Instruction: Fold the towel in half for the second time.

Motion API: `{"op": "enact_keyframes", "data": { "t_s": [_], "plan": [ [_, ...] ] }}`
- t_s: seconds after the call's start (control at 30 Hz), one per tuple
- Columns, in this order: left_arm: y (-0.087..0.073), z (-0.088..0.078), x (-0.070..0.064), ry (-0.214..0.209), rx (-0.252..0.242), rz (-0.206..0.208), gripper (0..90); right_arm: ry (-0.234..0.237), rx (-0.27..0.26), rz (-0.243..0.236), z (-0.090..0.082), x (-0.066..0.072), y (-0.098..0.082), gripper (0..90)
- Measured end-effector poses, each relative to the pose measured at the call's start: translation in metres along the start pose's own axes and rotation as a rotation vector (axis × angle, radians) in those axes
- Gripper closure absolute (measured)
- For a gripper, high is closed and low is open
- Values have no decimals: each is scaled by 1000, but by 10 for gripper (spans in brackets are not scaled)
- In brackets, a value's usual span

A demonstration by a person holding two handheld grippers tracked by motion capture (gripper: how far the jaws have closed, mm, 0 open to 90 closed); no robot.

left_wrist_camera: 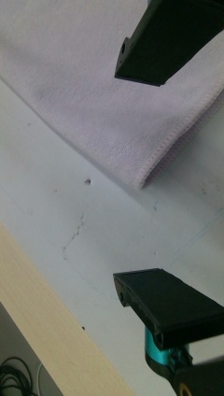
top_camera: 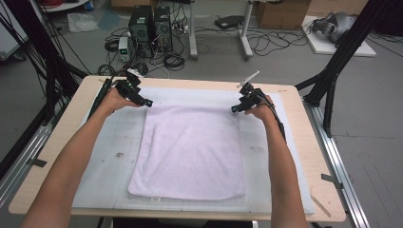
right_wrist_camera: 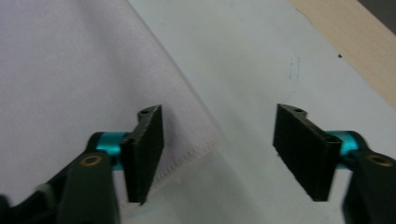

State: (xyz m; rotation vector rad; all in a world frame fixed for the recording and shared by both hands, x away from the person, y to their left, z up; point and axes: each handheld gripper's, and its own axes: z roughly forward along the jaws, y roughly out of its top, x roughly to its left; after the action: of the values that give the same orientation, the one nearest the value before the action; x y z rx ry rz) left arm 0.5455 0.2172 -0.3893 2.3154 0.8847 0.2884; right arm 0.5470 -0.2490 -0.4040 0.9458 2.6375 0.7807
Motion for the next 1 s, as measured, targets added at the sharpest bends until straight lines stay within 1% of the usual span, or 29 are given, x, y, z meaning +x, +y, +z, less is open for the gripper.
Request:
{"op": "enact_keyframes", "data": {
  "t_s": [0.03,0.07,0.1,0.13,0.17,0.2,0.27,0.3,0.37,0.4,0.43,0.47,0.5,0.53,0.6,0.63,0.67,0.73,0.77,0.83,0.87,0.93,0.97,1.0],
  "plan": [
    [-1,3,0,3,0,-7,70,9,8,11,2,0,0,456],
    [-1,5,1,0,4,-13,76,3,31,14,5,0,-1,477],
    [-2,7,1,-2,9,-17,76,0,39,18,7,0,-2,493],
    [-2,9,1,-10,11,-20,76,11,40,30,8,-1,-2,508],
    [-2,12,1,-9,20,-23,76,16,46,41,9,-1,-3,518],
    [-3,15,0,-10,22,-29,76,7,57,30,10,-2,-4,545],
    [-3,18,0,-5,28,-32,81,25,61,39,12,-2,-4,574],
    [-3,19,0,-5,32,-32,86,26,65,38,12,-2,-4,589],
    [-3,20,0,-4,28,-38,89,40,68,36,14,-2,-4,651],
    [-3,20,0,5,33,-42,95,42,74,33,14,-1,-3,682],
    [-3,20,0,1,31,-48,99,50,73,37,15,-1,-3,718],
    [-3,21,0,-2,31,-54,103,50,79,25,15,0,-2,761],
    [-3,21,-1,-3,33,-54,111,38,83,16,14,1,-1,805],
    [-3,22,-1,-1,31,-57,117,44,81,14,13,1,0,830],
    [-3,23,-2,0,39,-64,148,42,87,8,11,3,1,838],
    [-2,24,-2,3,49,-64,156,42,86,4,11,3,1,842],
    [-2,25,-2,7,48,-68,161,47,84,7,11,4,1,843],
    [-2,26,-2,10,40,-81,207,45,86,1,10,5,2,843],
    [-2,26,-2,17,45,-84,230,44,85,1,10,5,2,843],
    [-3,28,-3,9,48,-87,244,45,86,-1,9,7,3,844],
    [-3,30,-3,7,58,-92,269,42,88,-7,8,7,3,844],
    [-4,33,-5,4,70,-84,289,44,86,-9,8,7,3,847],
    [-3,33,-6,7,72,-76,330,41,89,-11,7,7,3,848],
    [-3,34,-7,12,67,-55,405,40,89,-7,7,7,3,849]
  ]
}}
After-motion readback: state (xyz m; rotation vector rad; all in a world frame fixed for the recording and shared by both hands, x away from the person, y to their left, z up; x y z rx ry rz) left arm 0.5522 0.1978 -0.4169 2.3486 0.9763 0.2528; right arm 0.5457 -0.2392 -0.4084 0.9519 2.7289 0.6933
